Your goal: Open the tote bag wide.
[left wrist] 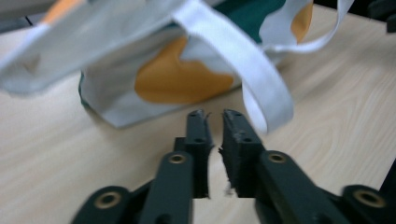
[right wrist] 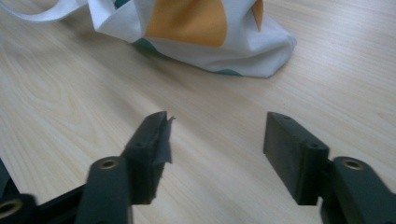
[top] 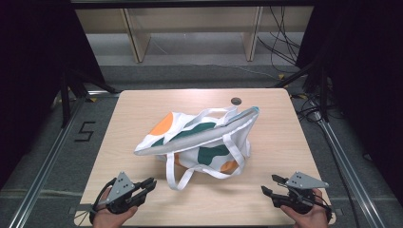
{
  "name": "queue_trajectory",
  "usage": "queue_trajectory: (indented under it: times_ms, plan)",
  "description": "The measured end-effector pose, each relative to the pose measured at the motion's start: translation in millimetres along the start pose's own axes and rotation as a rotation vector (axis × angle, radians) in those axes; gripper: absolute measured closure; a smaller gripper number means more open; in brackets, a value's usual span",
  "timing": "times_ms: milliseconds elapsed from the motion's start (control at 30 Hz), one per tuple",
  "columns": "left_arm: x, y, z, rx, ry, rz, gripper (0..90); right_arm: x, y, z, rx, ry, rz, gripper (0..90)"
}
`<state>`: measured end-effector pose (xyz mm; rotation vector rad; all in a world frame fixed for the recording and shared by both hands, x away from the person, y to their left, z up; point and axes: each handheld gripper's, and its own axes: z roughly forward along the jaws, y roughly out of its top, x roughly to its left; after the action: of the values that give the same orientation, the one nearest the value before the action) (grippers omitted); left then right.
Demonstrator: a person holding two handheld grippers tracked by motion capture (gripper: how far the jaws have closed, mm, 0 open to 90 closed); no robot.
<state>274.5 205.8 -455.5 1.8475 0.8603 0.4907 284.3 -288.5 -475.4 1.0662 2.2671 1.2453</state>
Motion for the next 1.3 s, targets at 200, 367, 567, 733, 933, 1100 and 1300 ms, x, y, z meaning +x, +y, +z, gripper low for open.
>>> queue_trajectory:
  times_ms: [200, 367, 567, 733, 933, 1100, 1300]
  plan:
    - [8.4, 32.4, 13.7, -0.005, -0.081, -0.014, 89.5, 5.0, 7.6, -0.2, 0.026, -0.002, 0.004, 52.8]
    - [10.7, 61.1, 28.3, 0.019, -0.104, 0.024, 89.5, 3.9, 14.8, 2.3, 0.021, 0.013, -0.054, 65.7]
    - [15.7, 97.9, 61.7, 0.089, -0.154, 0.029, 89.5, 6.0, 34.6, 7.4, -0.001, 0.033, -0.089, 81.6]
    - [15.7, 108.5, 75.5, 0.110, -0.163, 0.039, 89.5, 6.5, 63.7, 13.4, -0.003, 0.050, -0.150, 90.0]
    - [17.0, 118.3, 96.4, 0.148, -0.160, 0.036, 89.5, 17.5, 115.4, 20.2, -0.041, 0.070, -0.236, 90.0]
    - [25.1, 131.6, 107.9, 0.173, -0.126, 0.093, 89.5, 25.1, 163.6, 20.2, -0.084, 0.079, -0.302, 90.0]
    - [32.7, 152.2, 120.7, 0.191, -0.106, 0.078, 89.6, 27.8, 212.5, 29.1, -0.055, 0.072, -0.346, 90.0]
